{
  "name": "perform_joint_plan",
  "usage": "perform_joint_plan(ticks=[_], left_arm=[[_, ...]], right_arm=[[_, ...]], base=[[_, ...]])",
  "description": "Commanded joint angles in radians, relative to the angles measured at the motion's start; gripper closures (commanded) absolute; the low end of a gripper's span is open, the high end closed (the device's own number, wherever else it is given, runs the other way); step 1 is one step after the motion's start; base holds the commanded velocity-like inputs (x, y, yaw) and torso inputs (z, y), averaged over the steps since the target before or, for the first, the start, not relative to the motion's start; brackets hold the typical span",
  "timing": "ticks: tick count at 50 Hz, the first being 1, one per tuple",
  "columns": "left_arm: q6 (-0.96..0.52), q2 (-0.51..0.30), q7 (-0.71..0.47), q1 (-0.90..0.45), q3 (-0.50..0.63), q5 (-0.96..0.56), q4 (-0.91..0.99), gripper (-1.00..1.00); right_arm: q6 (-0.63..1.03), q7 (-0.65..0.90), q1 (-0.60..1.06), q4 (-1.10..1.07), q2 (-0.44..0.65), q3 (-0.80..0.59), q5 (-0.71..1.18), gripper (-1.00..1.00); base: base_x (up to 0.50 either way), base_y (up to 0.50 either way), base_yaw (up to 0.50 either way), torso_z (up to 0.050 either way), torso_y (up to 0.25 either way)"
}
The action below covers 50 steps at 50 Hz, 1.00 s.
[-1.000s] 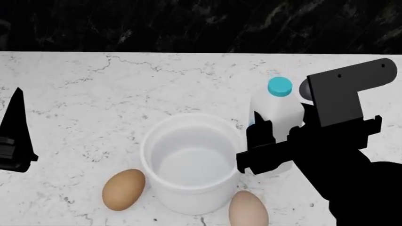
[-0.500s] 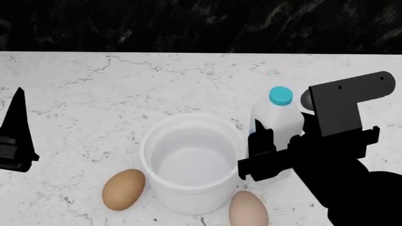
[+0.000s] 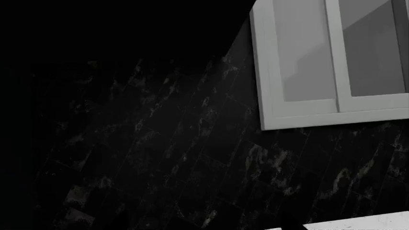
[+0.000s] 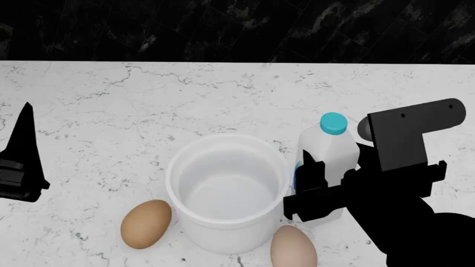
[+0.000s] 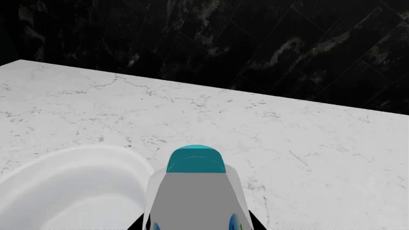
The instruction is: Place the eggs and milk next to the bowl.
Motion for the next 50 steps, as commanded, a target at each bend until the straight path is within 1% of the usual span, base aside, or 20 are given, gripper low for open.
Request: perform_joint_plan(ticks=[1, 15, 24, 35, 36, 50], left_arm=[[-0.007, 0.023, 0.028, 0.0, -0.021, 0.016, -0.005, -1.0], [-0.039, 0.015, 0.006, -0.006, -0.018, 0.008, 0.031, -1.0], [-0.009, 0.022, 0.025, -0.002, -0.018, 0.016, -0.005, -1.0], [-0.014, 0.02, 0.022, -0.001, -0.016, 0.015, 0.001, -1.0], [-0.012, 0.02, 0.023, -0.001, -0.016, 0.015, 0.0, -1.0], [0.002, 0.022, 0.031, 0.002, -0.017, 0.017, -0.014, -1.0]], right_arm=[[-0.011, -0.048, 0.003, -0.004, -0.016, 0.042, -0.062, 1.0], [-0.027, -0.056, -0.011, 0.009, -0.019, 0.04, -0.072, 1.0], [-0.034, -0.056, -0.02, 0.011, -0.019, 0.042, -0.071, 1.0], [-0.035, -0.052, -0.026, 0.01, -0.017, 0.045, -0.066, 1.0], [-0.03, -0.051, -0.024, 0.009, -0.017, 0.043, -0.064, -1.0], [-0.025, -0.055, -0.014, 0.005, -0.017, 0.043, -0.057, -1.0]], base=[[0.0, 0.0, 0.0, 0.0, 0.0], [0.0, 0.0, 0.0, 0.0, 0.001], [0.0, 0.0, 0.0, 0.001, 0.0], [0.0, 0.0, 0.0, 0.0, 0.001], [0.0, 0.0, 0.0, 0.0, 0.0], [0.0, 0.0, 0.0, 0.0, 0.0]])
